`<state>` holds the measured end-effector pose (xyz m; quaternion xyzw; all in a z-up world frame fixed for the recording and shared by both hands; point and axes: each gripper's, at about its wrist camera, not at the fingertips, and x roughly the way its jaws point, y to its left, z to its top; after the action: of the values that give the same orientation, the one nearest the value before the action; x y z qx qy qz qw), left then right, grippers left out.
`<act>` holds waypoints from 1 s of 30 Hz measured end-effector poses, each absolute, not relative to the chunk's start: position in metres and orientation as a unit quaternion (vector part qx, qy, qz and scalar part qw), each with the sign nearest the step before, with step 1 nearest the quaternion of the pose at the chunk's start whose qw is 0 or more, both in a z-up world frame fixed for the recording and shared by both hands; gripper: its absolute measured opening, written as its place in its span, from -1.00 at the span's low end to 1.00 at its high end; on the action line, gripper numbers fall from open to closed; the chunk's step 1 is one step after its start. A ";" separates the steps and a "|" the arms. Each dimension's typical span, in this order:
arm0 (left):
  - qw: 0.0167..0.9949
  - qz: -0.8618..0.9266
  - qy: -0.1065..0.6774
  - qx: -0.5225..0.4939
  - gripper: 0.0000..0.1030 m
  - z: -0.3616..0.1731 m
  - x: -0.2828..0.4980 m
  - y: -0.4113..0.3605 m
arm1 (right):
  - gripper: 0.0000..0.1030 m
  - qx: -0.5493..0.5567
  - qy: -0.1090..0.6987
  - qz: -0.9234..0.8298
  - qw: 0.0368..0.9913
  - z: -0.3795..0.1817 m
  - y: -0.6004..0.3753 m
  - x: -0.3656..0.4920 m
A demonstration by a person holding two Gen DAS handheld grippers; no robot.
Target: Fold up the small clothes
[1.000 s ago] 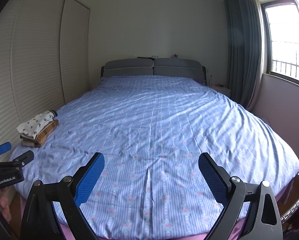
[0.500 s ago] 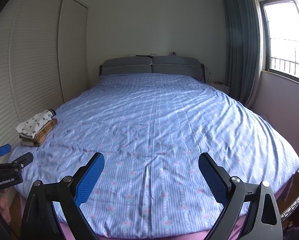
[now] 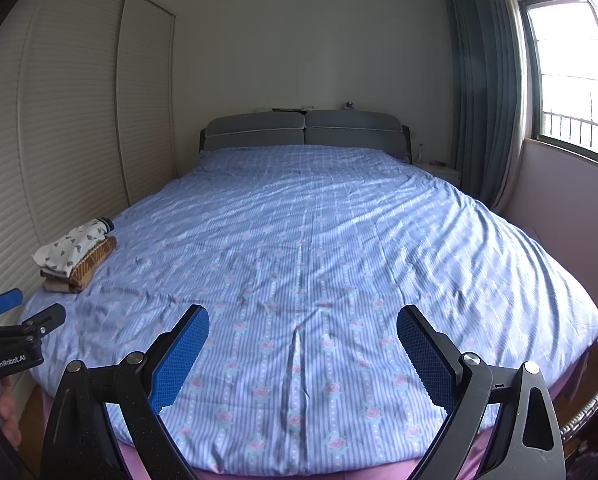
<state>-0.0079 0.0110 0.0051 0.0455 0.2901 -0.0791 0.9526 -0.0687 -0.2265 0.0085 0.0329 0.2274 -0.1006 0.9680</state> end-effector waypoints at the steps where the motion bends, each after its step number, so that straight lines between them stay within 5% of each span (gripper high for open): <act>1: 0.953 -0.079 0.290 0.046 1.00 0.005 -0.008 0.011 | 0.86 0.033 0.227 -0.101 0.968 0.009 -0.227 -0.068; 30: 0.952 -0.083 0.292 0.044 1.00 0.005 -0.009 0.010 | 0.86 0.037 0.228 -0.100 0.968 0.004 -0.225 -0.068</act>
<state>-0.0092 0.0105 0.0048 0.0441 0.2924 -0.0825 0.9517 -0.0675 -0.2252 0.0042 0.0371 0.2276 -0.0999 0.9679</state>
